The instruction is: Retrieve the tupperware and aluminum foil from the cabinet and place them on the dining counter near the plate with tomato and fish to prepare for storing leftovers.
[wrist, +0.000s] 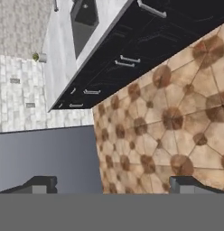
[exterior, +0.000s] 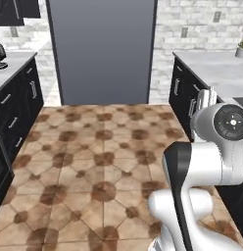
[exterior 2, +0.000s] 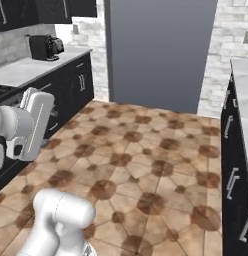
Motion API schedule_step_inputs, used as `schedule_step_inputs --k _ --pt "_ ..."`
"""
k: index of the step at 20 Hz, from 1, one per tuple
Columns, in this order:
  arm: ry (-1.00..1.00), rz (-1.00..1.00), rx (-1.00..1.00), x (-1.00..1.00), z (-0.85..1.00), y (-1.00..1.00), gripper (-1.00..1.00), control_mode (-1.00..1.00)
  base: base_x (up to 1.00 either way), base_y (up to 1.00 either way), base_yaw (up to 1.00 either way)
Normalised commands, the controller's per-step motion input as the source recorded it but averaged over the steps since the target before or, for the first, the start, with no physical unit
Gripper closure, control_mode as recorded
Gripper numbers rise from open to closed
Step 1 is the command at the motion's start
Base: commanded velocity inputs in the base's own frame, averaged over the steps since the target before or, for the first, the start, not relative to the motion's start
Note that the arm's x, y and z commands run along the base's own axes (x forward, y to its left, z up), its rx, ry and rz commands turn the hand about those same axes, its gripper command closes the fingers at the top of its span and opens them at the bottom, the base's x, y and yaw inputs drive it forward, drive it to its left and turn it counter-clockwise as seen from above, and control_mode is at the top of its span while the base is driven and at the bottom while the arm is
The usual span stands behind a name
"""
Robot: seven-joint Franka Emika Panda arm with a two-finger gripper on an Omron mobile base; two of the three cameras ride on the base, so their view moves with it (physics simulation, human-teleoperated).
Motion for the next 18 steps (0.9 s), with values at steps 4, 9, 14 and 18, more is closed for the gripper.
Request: schedule_step_inputs --k 4,9,14,18 --pt "0.00 0.00 0.00 0.00 0.00 0.00 -1.00 1.00 1.00 0.07 -0.01" --pt "0.00 0.00 0.00 0.00 0.00 0.00 -1.00 1.00 1.00 0.05 0.07" --pt "0.00 0.00 0.00 0.00 0.00 0.00 -1.00 1.00 1.00 0.06 0.19" --pt "0.00 0.00 0.00 0.00 0.00 0.00 -1.00 1.00 1.00 0.00 0.24"
